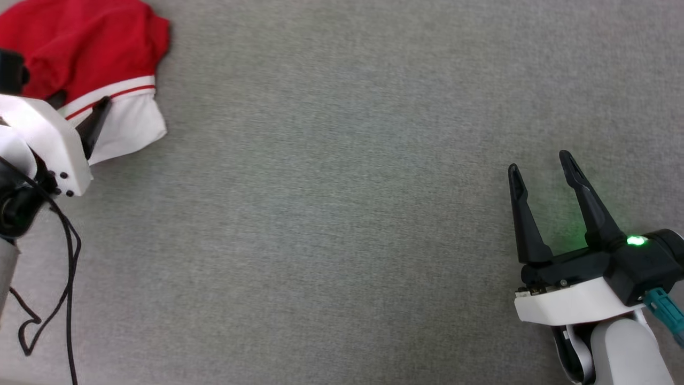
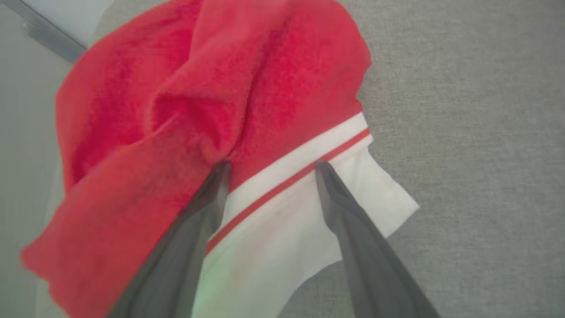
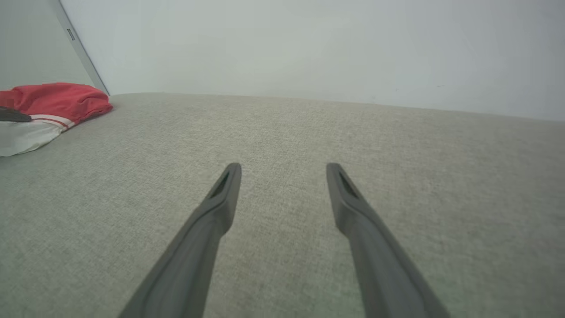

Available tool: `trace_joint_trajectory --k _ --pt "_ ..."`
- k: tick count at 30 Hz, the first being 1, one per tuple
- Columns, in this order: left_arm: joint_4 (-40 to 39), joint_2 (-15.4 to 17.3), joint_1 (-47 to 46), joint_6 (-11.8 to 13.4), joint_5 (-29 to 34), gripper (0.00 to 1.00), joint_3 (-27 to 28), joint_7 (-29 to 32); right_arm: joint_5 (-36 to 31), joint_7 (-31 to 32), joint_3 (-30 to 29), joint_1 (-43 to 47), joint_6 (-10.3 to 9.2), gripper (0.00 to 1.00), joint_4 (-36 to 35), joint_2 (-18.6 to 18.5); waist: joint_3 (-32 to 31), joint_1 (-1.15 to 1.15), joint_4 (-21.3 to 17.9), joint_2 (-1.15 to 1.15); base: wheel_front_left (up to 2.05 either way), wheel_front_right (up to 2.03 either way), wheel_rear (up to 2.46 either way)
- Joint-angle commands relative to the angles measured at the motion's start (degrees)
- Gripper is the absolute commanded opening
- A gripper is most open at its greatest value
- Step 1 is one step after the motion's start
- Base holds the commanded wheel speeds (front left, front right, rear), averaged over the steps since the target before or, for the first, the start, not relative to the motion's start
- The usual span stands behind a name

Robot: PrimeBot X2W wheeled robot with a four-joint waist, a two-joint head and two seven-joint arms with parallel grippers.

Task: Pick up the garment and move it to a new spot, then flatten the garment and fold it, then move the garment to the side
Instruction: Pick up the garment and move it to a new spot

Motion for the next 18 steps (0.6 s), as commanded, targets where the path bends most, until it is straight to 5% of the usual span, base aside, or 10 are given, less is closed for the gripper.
trace_joint_trajectory --k 1,8,9,10,18 --pt "0.4 0.5 -0.6 0.1 -1.8 1.00 -1.2 1.5 0.3 -0.2 0.1 -0.9 -0.06 1.00 -0.3 0.0 1.7 -0.02 -1.7 0.00 0.00 0.00 0.00" --pt "3.5 3.3 -0.7 0.1 -8.9 1.00 -7.7 7.0 2.1 -0.2 -0.5 -1.1 -0.05 1.00 -0.6 0.0 2.7 -0.02 -2.6 0.00 0.00 0.00 0.00" --pt "3.9 3.3 -0.3 0.1 -10.1 0.90 -8.6 7.7 1.9 -0.2 -0.4 -1.1 -0.05 1.00 -0.6 0.0 2.6 -0.02 -2.7 0.00 0.00 0.00 0.00" --pt "3.9 3.3 0.2 0.1 -11.2 0.00 -9.5 8.0 1.9 -0.2 -0.4 -1.1 -0.05 1.00 -0.6 0.0 2.5 -0.02 -2.7 0.00 0.00 0.00 0.00" --pt "4.6 4.4 0.0 0.0 -15.2 0.00 -9.2 -4.8 2.0 -0.2 0.5 -0.1 -0.05 1.00 1.5 0.0 -2.3 -0.02 -2.8 0.00 0.00 0.00 0.00"
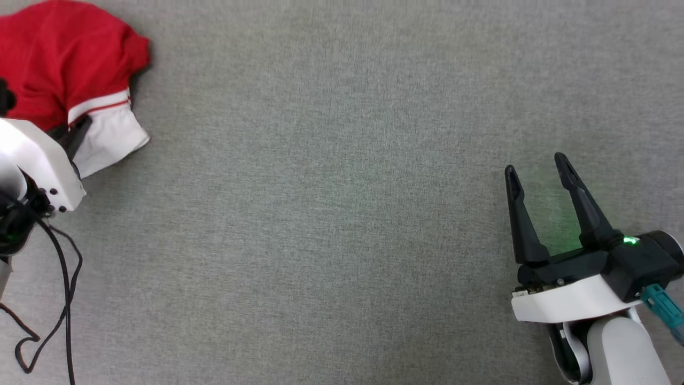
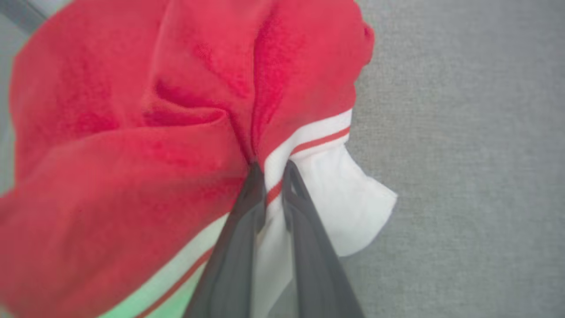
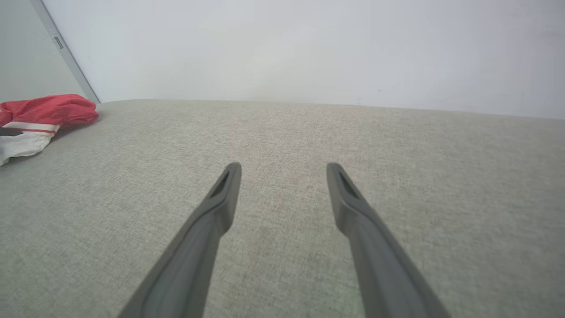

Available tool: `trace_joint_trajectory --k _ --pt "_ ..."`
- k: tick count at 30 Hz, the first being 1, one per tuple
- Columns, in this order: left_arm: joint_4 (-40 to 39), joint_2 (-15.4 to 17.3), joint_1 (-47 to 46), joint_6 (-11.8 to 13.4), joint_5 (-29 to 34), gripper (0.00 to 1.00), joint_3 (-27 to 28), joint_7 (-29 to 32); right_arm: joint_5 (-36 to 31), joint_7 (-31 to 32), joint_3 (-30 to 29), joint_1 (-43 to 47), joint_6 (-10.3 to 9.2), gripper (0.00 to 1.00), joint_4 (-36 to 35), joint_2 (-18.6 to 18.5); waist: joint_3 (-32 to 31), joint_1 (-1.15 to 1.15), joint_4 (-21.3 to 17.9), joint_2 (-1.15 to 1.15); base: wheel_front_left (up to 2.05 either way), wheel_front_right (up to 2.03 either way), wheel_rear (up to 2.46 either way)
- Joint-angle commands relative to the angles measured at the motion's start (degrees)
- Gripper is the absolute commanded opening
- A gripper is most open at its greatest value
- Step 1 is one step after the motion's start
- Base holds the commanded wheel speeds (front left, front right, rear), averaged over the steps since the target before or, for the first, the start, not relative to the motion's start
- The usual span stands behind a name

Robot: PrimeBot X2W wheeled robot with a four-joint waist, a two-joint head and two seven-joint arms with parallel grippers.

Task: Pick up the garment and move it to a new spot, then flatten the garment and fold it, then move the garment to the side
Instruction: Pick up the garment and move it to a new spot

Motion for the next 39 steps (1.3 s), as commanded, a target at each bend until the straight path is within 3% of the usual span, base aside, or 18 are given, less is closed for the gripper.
trace_joint_trajectory --k 1,7,12,20,28,39 --pt "-0.1 0.0 0.6 -0.1 -0.6 0.00 0.3 -2.6 0.2 -0.2 0.0 0.6 -0.04 1.00 0.4 0.1 -2.6 -0.01 0.0 0.00 0.00 0.00 0.00" --pt "-2.7 0.5 1.3 -0.1 -3.6 0.00 2.1 -10.9 1.3 -0.2 -0.1 1.7 -0.04 1.00 1.9 0.1 -8.3 -0.01 0.1 0.00 0.00 0.00 0.00" --pt "-6.4 0.0 2.3 0.1 -3.5 0.00 3.0 -14.0 2.3 -0.2 -0.6 2.8 -0.04 1.00 3.2 0.1 -12.9 -0.01 -0.1 0.00 0.00 0.00 0.00" --pt "-17.1 -2.2 5.7 4.6 -2.3 0.00 1.1 -14.0 3.9 -0.2 -1.4 4.3 -0.05 1.00 4.3 0.1 -18.2 -0.01 -1.9 0.00 0.00 0.00 0.00" --pt "-27.2 -12.9 6.9 12.3 -1.5 0.00 -3.8 -13.5 5.0 -0.2 -3.3 3.7 -0.04 1.00 4.5 0.1 -18.7 -0.01 -5.3 0.00 0.00 0.00 0.00" --pt "-18.8 -28.3 6.5 14.4 4.9 0.00 -14.7 -17.1 4.6 -0.2 -9.9 0.5 -0.05 1.00 3.0 0.1 -15.3 -0.01 -13.1 0.00 0.00 0.00 0.00"
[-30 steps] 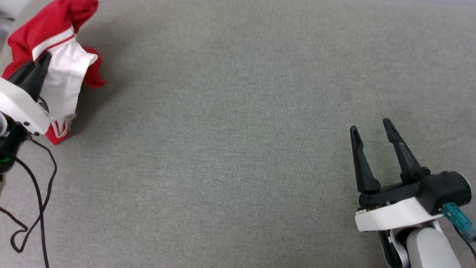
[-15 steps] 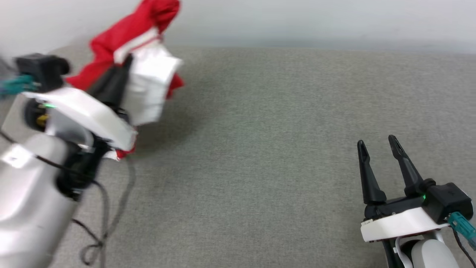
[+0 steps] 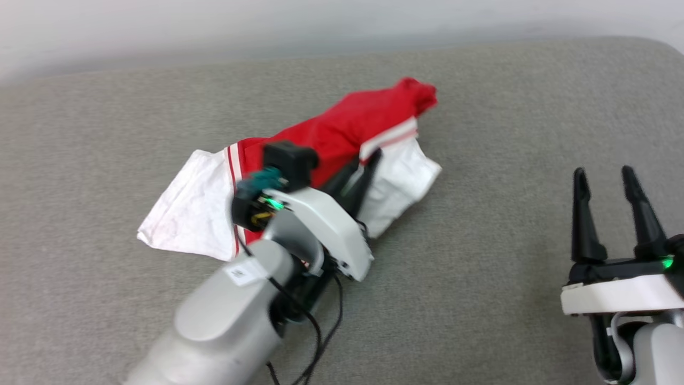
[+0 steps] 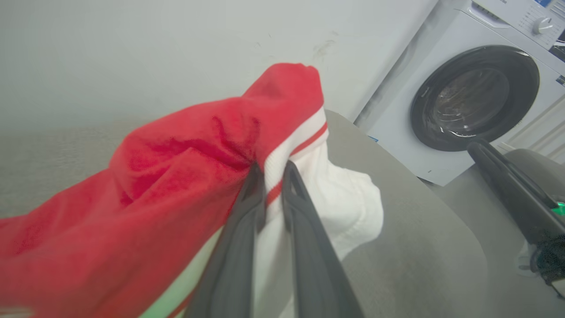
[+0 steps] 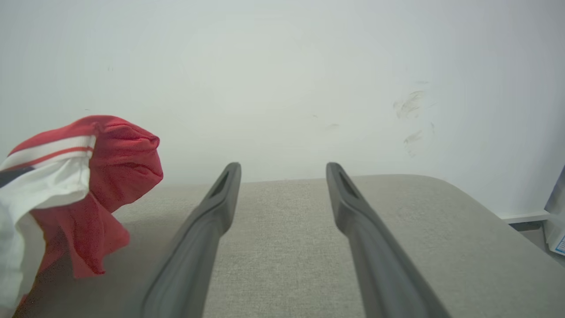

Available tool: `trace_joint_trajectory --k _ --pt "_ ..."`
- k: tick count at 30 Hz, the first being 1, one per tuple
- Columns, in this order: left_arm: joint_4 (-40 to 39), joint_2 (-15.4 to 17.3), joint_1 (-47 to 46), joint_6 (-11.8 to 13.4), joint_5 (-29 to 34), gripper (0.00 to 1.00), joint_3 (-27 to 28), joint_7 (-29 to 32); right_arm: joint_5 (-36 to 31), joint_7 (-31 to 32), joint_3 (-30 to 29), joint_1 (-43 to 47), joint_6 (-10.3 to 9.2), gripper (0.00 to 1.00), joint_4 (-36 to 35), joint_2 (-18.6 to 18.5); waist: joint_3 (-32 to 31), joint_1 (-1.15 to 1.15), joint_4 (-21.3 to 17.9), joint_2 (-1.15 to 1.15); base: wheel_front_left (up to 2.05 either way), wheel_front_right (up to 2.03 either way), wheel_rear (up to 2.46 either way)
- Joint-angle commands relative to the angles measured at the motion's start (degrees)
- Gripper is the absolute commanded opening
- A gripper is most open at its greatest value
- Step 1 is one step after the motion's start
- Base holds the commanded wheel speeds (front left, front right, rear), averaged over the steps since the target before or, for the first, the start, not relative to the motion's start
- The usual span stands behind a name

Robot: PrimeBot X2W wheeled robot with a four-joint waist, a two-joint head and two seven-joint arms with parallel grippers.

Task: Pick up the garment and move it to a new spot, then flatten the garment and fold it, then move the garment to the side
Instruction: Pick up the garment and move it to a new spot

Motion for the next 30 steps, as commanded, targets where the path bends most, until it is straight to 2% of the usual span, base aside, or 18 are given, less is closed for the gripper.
trace_joint_trajectory --k 1,2,5,6,7,9,10,14,16,20,23,30 --pt "2.2 -2.0 -0.1 0.4 1.5 0.00 -1.5 -1.2 -0.5 -0.2 -1.2 -0.9 -0.06 1.00 -0.5 0.1 1.7 0.01 -2.2 0.00 0.00 0.00 0.00" --pt "2.2 -2.0 -0.1 0.4 1.5 0.00 -1.5 -1.2 -0.5 -0.2 -1.2 -0.9 -0.06 1.00 -0.5 0.1 1.7 0.01 -2.2 0.00 0.00 0.00 0.00" --pt "6.2 -6.2 0.2 -0.3 2.2 0.00 -4.0 -2.1 -0.8 -0.2 -2.8 -1.5 -0.06 1.00 -0.9 0.1 2.3 0.01 -3.3 0.00 0.00 0.00 0.00" --pt "7.5 -7.3 0.1 -0.6 2.6 0.59 -4.9 -2.4 -0.9 -0.2 -3.1 -1.6 -0.06 1.00 -1.0 0.1 2.4 0.01 -3.4 0.00 0.00 0.00 0.00" --pt "8.6 -8.2 0.2 -1.4 2.3 1.00 -5.8 -1.9 -1.0 -0.2 -3.3 -1.6 -0.06 1.00 -1.0 0.1 2.4 0.01 -3.5 0.00 0.00 0.00 0.00" --pt "10.6 -9.4 -0.2 -2.8 2.6 1.00 -7.4 -1.7 -1.2 -0.2 -3.5 -1.4 -0.06 1.00 -1.1 0.1 2.4 0.01 -3.5 0.00 0.00 0.00 0.00" --pt "12.1 -10.6 -1.2 -4.8 3.3 1.00 -8.4 -3.8 -1.5 -0.2 -2.9 -1.4 -0.06 1.00 -0.8 0.1 2.0 0.01 -3.0 0.00 0.00 0.00 0.00" --pt "12.6 -9.9 -2.2 -5.3 5.1 1.00 -7.8 -8.2 -1.9 -0.2 -2.1 -0.4 -0.06 1.00 -0.2 0.1 0.4 0.01 -1.4 0.00 0.00 0.00 0.00" --pt "12.5 -8.8 -2.9 -4.7 6.2 1.00 -6.7 -9.9 -2.3 -0.2 -1.7 0.1 -0.06 1.00 0.2 0.1 -0.9 0.01 -0.4 0.00 0.00 0.00 0.00" --pt "12.1 -5.4 -2.5 -3.5 9.0 1.00 -4.0 -12.1 -2.5 -0.2 -1.2 1.2 -0.06 1.00 1.1 0.1 -3.9 0.01 1.8 0.00 0.00 0.00 0.00" --pt "11.4 -1.0 -0.8 -2.3 12.9 1.00 -2.3 -12.6 -2.9 -0.2 -0.8 1.8 -0.06 1.00 1.6 0.1 -5.7 0.01 3.3 0.00 0.00 0.00 0.00" --pt "2.7 6.5 10.3 -0.1 20.3 1.00 9.1 -12.6 -3.6 -0.2 0.0 3.9 -0.06 1.00 2.7 0.1 -8.8 0.01 6.5 0.00 0.00 0.00 0.00"
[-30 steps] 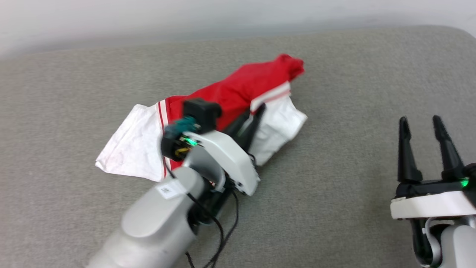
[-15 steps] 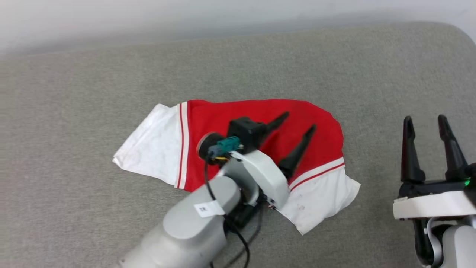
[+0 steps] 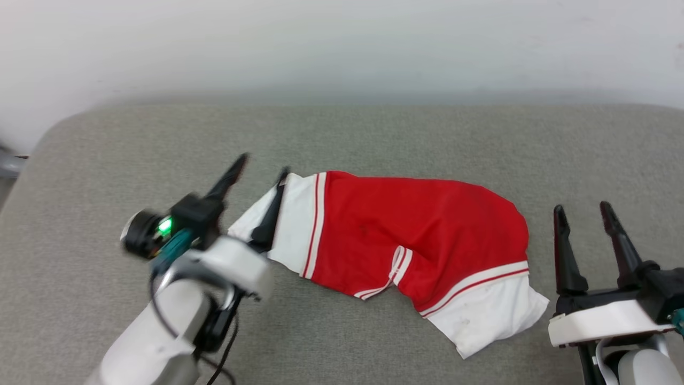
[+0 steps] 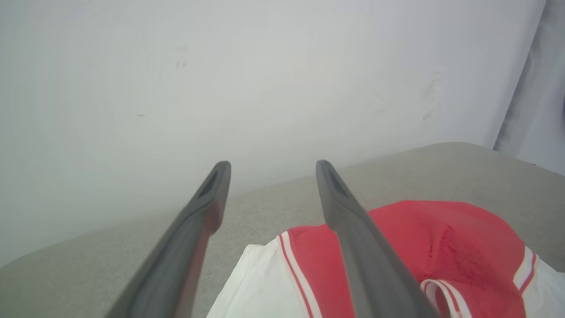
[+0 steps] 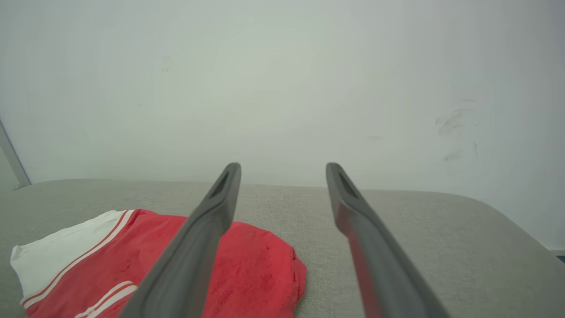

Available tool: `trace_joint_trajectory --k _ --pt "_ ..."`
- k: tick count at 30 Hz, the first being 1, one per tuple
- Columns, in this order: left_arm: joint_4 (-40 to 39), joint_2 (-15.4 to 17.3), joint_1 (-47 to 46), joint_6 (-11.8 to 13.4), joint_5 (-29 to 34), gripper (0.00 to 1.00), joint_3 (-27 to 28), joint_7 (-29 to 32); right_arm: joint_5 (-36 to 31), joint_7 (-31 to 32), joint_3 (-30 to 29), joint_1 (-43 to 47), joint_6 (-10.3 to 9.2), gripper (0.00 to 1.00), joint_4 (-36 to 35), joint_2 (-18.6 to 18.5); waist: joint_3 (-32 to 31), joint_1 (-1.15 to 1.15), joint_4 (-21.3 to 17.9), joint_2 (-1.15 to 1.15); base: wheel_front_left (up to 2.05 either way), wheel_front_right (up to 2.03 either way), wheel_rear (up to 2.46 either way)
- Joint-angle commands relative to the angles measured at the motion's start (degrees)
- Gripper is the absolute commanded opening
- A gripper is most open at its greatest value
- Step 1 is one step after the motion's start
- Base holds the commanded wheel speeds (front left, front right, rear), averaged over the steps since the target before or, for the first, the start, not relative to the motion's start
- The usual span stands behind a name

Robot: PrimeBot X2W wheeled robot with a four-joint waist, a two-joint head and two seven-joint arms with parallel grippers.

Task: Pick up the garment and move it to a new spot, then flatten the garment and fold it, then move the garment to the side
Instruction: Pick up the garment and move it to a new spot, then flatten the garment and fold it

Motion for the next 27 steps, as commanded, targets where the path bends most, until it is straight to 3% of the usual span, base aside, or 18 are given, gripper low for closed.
trace_joint_trajectory --k 1,8,19,27 --pt "-1.9 0.7 3.1 0.4 0.9 1.00 2.1 -0.1 -0.4 -0.1 0.3 0.8 -0.06 1.00 0.1 0.1 -1.4 0.00 1.3 0.00 0.00 0.00 0.00" --pt "-11.0 3.3 19.3 1.5 7.0 1.00 12.9 -0.2 -0.3 -0.1 1.5 3.0 -0.06 1.00 0.3 0.1 -2.7 0.00 2.8 0.00 0.00 0.00 0.00" --pt "-17.7 -3.9 33.0 0.2 14.5 1.00 23.1 -0.2 1.9 -0.1 3.2 5.4 -0.06 1.00 1.8 0.0 -4.8 0.00 1.9 0.00 0.00 0.00 0.00" --pt "-18.6 -8.6 36.0 -3.7 19.1 1.00 28.2 -0.2 2.8 -0.1 2.6 6.0 -0.06 1.00 2.0 0.1 -4.6 0.00 0.6 0.00 0.00 0.00 0.00"
